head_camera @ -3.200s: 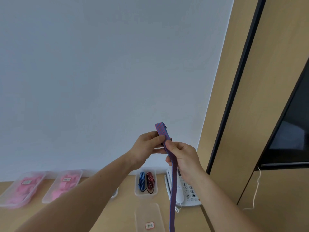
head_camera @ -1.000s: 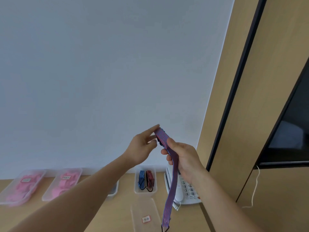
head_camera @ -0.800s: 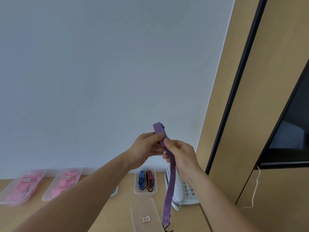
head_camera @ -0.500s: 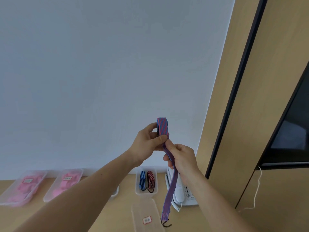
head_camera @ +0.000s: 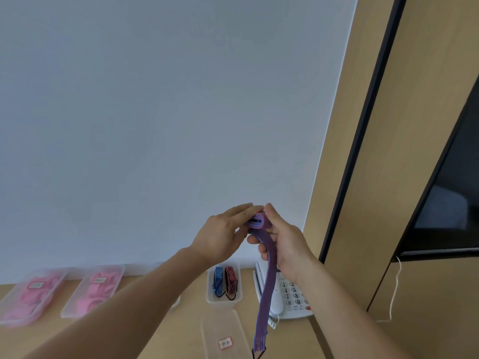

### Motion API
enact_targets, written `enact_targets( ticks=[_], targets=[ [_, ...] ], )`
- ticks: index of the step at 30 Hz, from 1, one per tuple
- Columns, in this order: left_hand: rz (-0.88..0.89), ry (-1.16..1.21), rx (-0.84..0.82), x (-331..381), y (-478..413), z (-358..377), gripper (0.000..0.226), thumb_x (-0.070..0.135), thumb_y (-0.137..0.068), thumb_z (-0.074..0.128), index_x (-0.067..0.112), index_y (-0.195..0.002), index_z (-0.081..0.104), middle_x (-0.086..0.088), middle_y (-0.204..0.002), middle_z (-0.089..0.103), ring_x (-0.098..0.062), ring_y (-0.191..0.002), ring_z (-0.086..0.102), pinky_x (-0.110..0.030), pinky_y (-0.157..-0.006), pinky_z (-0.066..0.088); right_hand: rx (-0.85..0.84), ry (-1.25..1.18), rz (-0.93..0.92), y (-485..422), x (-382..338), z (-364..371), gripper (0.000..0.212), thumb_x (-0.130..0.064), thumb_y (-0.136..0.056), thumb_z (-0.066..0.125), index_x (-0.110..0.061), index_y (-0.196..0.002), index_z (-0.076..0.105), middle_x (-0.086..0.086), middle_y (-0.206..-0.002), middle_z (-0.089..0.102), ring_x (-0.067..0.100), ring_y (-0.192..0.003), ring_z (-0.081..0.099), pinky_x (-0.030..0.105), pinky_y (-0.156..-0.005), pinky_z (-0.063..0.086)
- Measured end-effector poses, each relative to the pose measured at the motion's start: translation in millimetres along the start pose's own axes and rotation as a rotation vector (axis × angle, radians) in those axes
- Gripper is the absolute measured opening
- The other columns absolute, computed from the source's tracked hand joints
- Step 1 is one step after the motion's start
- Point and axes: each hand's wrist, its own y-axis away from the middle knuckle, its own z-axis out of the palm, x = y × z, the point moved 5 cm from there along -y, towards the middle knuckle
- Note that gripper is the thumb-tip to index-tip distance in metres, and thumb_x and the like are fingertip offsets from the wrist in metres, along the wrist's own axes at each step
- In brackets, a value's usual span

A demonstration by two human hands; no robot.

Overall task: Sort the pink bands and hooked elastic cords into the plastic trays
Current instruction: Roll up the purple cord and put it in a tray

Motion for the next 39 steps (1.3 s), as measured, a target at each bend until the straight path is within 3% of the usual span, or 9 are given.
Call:
enact_targets(
  ticks=[5,9,12,14,19,22,27,32,39],
  targets=[
    [-0.21,0.375,-0.154,-3,-6,7,0.074,-0.015,-0.086,0.042,0.027,-0.147,0.039,0.003,-0.15,0.042,-0.007,-0.139,0.041,-0.017,-0.098,0.044,0.026,-0.125,-0.082,-3,-2,-7,0.054,-0.058,-0.072,0.068,-0.007,-0.086,0.08,0.017,-0.081,0.072,0.016,-0.053,0.055,0.025,-0.051,0.047],
    [-0.629,1.007,-0.002,-6,-10,11,0.052,0.007,-0.097,0.05,0.023,-0.145,0.036,0.006,-0.129,0.054,-0.011,-0.093,0.071,-0.018,-0.074,0.055,0.114,-0.053,-0.172,-1,-4,-4,0.059,-0.061,-0.076,0.061,-0.005,-0.086,0.076,0.012,-0.071,0.071,0.017,-0.051,0.058,0.025,-0.049,0.048],
    [-0.709,1.185,-0.045,-3,-13,12,0.037,0.03,-0.092,0.059,0.002,-0.116,0.062,-0.012,-0.103,0.059,-0.027,-0.085,0.062,-0.038,-0.084,0.057,0.182,-0.012,-0.223,2,-5,-5,0.059,-0.063,-0.08,0.057,-0.007,-0.08,0.074,0.011,-0.066,0.07,0.017,-0.053,0.06,0.022,-0.051,0.05],
    [-0.777,1.167,-0.118,-3,-10,15,0.042,0.037,-0.094,0.058,-0.002,-0.108,0.065,-0.016,-0.096,0.06,-0.029,-0.083,0.059,-0.052,-0.101,0.048,0.183,0.002,-0.267,3,-7,-3,0.06,-0.064,-0.077,0.057,-0.006,-0.079,0.073,0.009,-0.063,0.068,0.016,-0.053,0.059,0.023,-0.053,0.05],
    [-0.728,1.109,-0.237,4,-10,13,0.038,0.042,-0.099,0.049,0.008,-0.094,0.065,-0.012,-0.076,0.062,-0.03,-0.073,0.059,-0.04,-0.085,0.05,0.161,0.093,-0.26,6,-11,2,0.06,-0.066,-0.079,0.052,-0.01,-0.078,0.074,0.01,-0.068,0.072,0.018,-0.054,0.06,0.026,-0.053,0.05],
    [-0.735,1.053,-0.189,-2,-11,11,0.03,0.035,-0.1,0.05,0.01,-0.099,0.067,-0.007,-0.09,0.069,-0.024,-0.093,0.066,-0.046,-0.095,0.046,0.166,0.141,-0.181,8,-5,1,0.062,-0.065,-0.085,0.05,-0.008,-0.082,0.071,0.009,-0.068,0.073,0.017,-0.051,0.062,0.025,-0.05,0.05],
    [-0.685,1.183,-0.163,3,-13,13,0.027,0.018,-0.102,0.048,-0.004,-0.106,0.063,-0.019,-0.094,0.066,-0.032,-0.078,0.064,-0.041,-0.082,0.054,0.218,0.183,-0.119,10,1,-3,0.064,-0.067,-0.089,0.05,-0.009,-0.068,0.068,0.008,-0.056,0.065,0.019,-0.043,0.055,0.024,-0.044,0.045],
    [-0.569,1.058,-0.094,0,-18,7,0.022,0.007,-0.099,0.052,-0.001,-0.117,0.06,-0.017,-0.096,0.067,-0.029,-0.087,0.066,-0.042,-0.089,0.057,0.229,0.213,-0.11,10,-1,-8,0.057,-0.057,-0.092,0.056,-0.016,-0.053,0.065,0.005,-0.05,0.055,0.017,-0.038,0.043,0.021,-0.04,0.036],
    [-0.323,0.661,-0.126,0,-18,-3,0.022,0.006,-0.098,0.053,0.01,-0.119,0.059,-0.014,-0.101,0.066,-0.02,-0.087,0.065,-0.037,-0.086,0.056,0.188,0.229,-0.076,9,4,-8,0.051,-0.051,-0.092,0.059,-0.007,-0.068,0.07,0.004,-0.052,0.055,0.015,-0.039,0.04,0.021,-0.04,0.034]
  ],
)
